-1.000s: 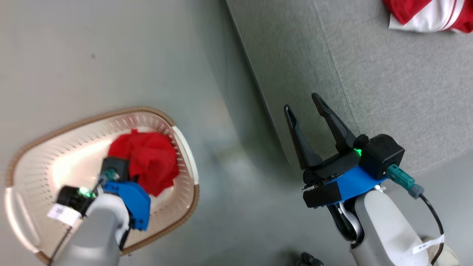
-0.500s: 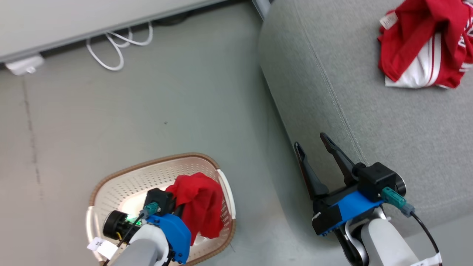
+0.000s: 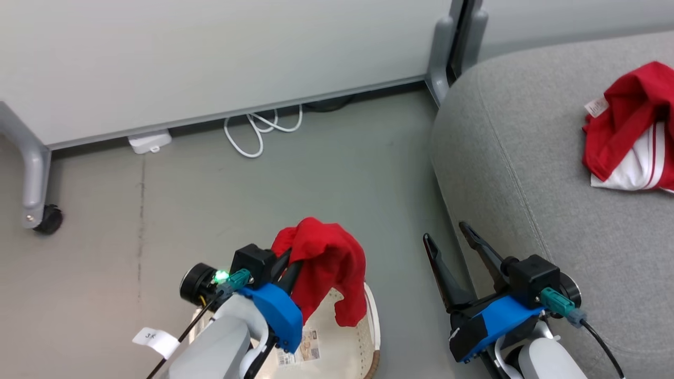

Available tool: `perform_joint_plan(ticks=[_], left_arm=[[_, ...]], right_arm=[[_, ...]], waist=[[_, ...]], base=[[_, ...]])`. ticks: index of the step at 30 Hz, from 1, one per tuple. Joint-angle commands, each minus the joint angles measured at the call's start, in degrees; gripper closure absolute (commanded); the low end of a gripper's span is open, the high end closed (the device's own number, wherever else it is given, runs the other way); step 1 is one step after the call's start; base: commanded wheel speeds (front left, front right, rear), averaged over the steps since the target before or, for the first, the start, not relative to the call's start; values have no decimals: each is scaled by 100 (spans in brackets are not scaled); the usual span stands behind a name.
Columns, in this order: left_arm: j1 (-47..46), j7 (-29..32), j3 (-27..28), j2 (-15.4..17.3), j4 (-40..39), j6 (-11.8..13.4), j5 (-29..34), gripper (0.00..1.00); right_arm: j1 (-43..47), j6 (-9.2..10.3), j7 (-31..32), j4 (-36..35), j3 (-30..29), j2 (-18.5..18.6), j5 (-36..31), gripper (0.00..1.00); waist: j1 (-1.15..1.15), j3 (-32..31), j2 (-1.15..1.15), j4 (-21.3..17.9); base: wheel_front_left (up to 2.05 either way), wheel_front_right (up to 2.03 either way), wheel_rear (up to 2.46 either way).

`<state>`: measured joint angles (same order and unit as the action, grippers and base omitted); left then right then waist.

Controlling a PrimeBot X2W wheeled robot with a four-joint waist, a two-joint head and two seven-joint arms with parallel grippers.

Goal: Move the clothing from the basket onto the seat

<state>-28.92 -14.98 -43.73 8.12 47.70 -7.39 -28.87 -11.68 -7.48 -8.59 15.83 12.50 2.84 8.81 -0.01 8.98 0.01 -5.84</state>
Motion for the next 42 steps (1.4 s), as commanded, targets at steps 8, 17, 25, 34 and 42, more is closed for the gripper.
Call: perform_joint_plan(ticks=[8, 17, 25, 34, 42], left_arm=[[-499, -29, -323, 115, -681, -10, -203, 100], [-1036, 418, -632, 85, -926, -10, -607, 100], [-1475, 749, -658, -30, -1029, -4, -781, 100], [-1515, 707, -725, -64, -1069, 43, -791, 100], [-1486, 722, -799, -126, -1133, 59, -817, 100]], right_arm=[[194, -3, 138, -123, 68, 8, -5, 0], [301, -3, 214, -143, 89, 8, 7, 0], [362, -3, 280, -175, 127, 8, 7, 0], [252, -3, 335, -184, 171, 8, -65, 0], [-73, -3, 369, 118, 248, 8, -292, 0]], waist=[[1, -318, -1, 309], [1, -450, -1, 440], [1, -548, -1, 503], [1, -508, -1, 466], [1, -458, -1, 491]], base=[[0, 0, 0], [0, 0, 0], [0, 0, 0], [0, 0, 0], [0, 0, 0]])
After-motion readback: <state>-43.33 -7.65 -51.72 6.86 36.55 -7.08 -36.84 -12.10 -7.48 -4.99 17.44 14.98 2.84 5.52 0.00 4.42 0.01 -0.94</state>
